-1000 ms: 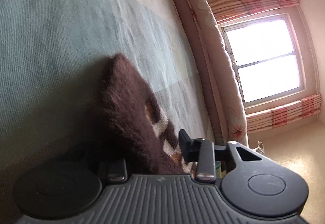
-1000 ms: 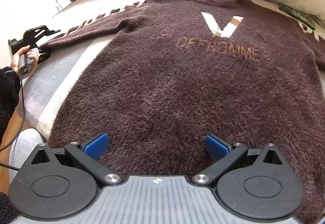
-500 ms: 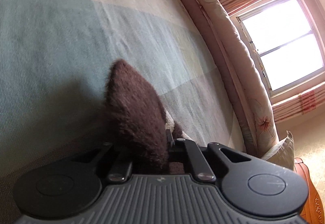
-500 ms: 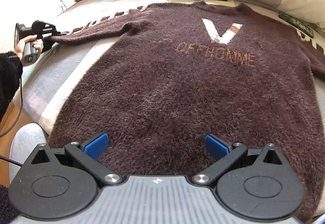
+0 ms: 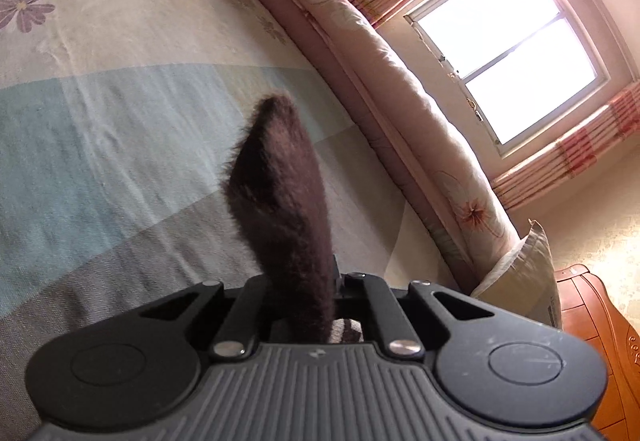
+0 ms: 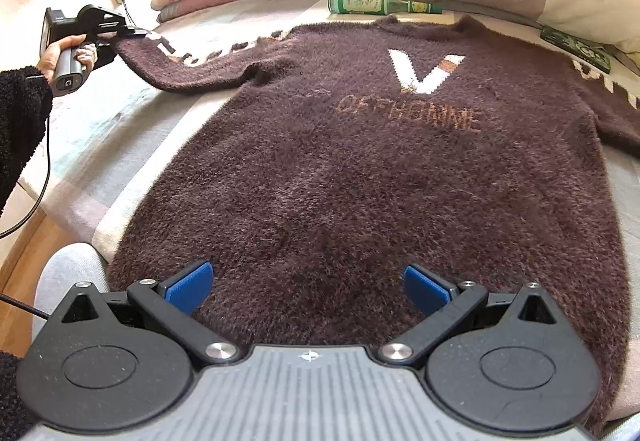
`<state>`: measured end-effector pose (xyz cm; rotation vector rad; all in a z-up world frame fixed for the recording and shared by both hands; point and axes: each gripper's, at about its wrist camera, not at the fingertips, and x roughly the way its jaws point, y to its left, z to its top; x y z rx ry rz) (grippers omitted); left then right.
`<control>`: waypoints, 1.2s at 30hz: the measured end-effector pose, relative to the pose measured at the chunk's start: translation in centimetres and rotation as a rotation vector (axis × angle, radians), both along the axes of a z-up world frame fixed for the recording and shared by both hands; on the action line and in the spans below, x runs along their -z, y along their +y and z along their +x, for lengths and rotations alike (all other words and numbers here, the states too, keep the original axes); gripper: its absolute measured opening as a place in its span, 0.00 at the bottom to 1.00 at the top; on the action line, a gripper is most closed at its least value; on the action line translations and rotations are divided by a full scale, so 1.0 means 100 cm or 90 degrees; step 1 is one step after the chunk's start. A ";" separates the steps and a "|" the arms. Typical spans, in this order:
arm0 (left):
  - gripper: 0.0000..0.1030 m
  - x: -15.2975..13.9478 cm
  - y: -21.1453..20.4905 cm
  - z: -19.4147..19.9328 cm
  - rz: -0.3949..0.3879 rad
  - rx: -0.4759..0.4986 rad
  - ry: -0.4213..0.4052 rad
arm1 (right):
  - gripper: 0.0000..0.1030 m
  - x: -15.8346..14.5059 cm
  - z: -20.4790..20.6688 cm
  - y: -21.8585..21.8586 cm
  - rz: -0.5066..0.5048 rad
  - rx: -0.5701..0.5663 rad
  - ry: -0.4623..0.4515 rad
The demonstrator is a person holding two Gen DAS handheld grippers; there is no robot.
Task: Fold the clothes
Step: 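Carry the held sleeve across the sweater front with the left gripper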
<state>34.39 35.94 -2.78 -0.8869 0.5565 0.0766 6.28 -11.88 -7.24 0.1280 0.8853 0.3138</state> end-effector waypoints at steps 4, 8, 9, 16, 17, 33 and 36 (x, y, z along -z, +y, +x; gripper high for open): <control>0.06 -0.014 -0.024 0.001 0.008 0.020 -0.009 | 1.00 -0.002 -0.005 -0.012 0.013 0.008 -0.010; 0.06 -0.031 -0.052 0.010 0.027 0.044 -0.015 | 1.00 -0.003 -0.010 -0.022 0.018 0.009 -0.013; 0.06 -0.035 -0.060 0.013 0.032 0.050 -0.015 | 1.00 -0.003 -0.012 -0.024 0.020 0.008 -0.015; 0.06 -0.051 -0.106 0.021 0.057 0.084 -0.017 | 1.00 -0.010 -0.021 -0.037 0.032 -0.014 -0.034; 0.06 -0.052 -0.112 0.022 0.060 0.087 -0.017 | 1.00 -0.011 -0.022 -0.039 0.032 -0.014 -0.036; 0.06 -0.092 -0.201 0.036 0.116 0.145 -0.028 | 1.00 -0.019 -0.028 -0.073 0.024 -0.025 -0.045; 0.06 -0.096 -0.220 0.038 0.122 0.161 -0.030 | 1.00 -0.024 -0.029 -0.077 0.012 -0.036 -0.045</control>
